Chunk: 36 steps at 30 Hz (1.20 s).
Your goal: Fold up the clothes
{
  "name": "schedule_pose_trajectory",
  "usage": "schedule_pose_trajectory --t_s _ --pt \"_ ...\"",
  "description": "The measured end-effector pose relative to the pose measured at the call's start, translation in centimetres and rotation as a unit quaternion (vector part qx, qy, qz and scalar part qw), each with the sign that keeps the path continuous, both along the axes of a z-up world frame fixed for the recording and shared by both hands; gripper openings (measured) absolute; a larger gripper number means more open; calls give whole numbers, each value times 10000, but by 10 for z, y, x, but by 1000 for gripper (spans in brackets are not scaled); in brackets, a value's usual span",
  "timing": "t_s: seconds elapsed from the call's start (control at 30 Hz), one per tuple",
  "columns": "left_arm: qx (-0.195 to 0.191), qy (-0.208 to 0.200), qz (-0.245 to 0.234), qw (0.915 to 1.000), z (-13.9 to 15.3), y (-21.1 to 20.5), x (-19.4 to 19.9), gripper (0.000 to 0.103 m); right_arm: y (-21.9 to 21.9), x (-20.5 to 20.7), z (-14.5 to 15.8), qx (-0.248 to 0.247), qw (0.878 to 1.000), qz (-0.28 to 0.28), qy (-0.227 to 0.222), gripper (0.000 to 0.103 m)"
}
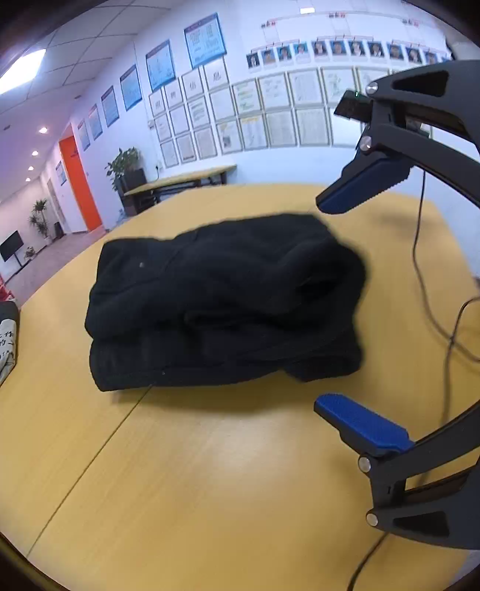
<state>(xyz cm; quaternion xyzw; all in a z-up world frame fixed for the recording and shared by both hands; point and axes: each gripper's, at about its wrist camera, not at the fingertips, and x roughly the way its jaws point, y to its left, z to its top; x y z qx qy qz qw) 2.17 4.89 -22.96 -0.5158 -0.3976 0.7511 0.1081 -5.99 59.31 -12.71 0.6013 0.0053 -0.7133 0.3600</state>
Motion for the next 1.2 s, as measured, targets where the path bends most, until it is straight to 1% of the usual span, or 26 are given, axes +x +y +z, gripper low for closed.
schedule_pose_trajectory --t_s 0.07,0.1,0.13,0.2,0.27,0.3,0.37,0.5,0.57,0.6,0.63,0.67,0.7,0.73,0.8,0.83,0.93,1.07,1.1,1.13,1.17,1.2 --pt "79 -87 -129 9998 -17 11 -15 100 -17 -23 -21 -121 9999 57 -3 70" --pt "142 -140 -194 9996 -24 16 -19 100 -30 -37 -28 -228 9997 91 -24 73" --pt "205 -193 -260 9993 -31 22 -24 100 -43 -51 -35 -335 9994 125 -45 78" --pt "314 -273 -344 9985 -44 30 -27 100 -69 -78 -50 -549 9983 193 -86 83" --pt "384 -330 -329 9982 -56 34 -28 101 -96 -108 -61 -707 9967 353 -205 84" --pt "468 -305 -282 9980 -60 33 -28 103 -109 -123 -67 -781 9956 440 -269 84" --pt "623 -228 -201 9976 -68 32 -27 103 -139 -151 -81 -891 9935 605 -371 84" --pt "907 177 -215 9955 -78 27 -22 103 -200 -193 -119 -934 9893 919 -643 86" --pt "1128 258 -223 9930 -82 21 -20 103 -224 -211 -136 -1003 9859 1068 -805 91" --pt "1255 240 -219 9916 -84 17 -20 103 -233 -218 -143 -1034 9844 1115 -880 95" --pt "1397 155 -204 9899 -86 13 -21 103 -242 -225 -149 -1058 9832 1144 -950 96" --pt "1511 76 -180 9883 -88 9 -21 103 -250 -229 -151 -1094 9819 1191 -984 96" --pt "1536 -9 -158 9880 -88 6 -21 103 -257 -232 -152 -1134 9806 1244 -1006 96" --pt "1484 -117 -164 9887 -88 3 -21 103 -265 -236 -154 -1175 9792 1297 -1029 97" --pt "1322 -278 -191 9907 -90 1 -21 103 -279 -242 -156 -1255 9762 1402 -1075 101" --pt "1364 -266 -211 9901 -92 0 -21 103 -284 -243 -157 -1265 9755 1442 -1074 103" --pt "1328 -204 -311 9904 -92 7 -26 103 -293 -242 -157 -1258 9748 1526 -1036 103" --pt "1289 -153 -338 9910 -92 17 -33 103 -294 -233 -156 -1194 9787 1498 -745 102" --pt "1355 -187 -334 9900 -94 18 -35 103 -294 -231 -156 -1164 9802 1453 -679 97" --pt "1532 -267 -297 9874 -96 19 -37 103 -293 -229 -156 -1137 9816 1400 -621 93" --pt "1828 -371 -208 9822 -101 20 -39 103 -293 -226 -156 -1095 9835 1338 -536 90" --pt "2131 -453 -104 9759 -106 20 -39 103 -292 -222 -156 -1048 9853 1274 -443 84"
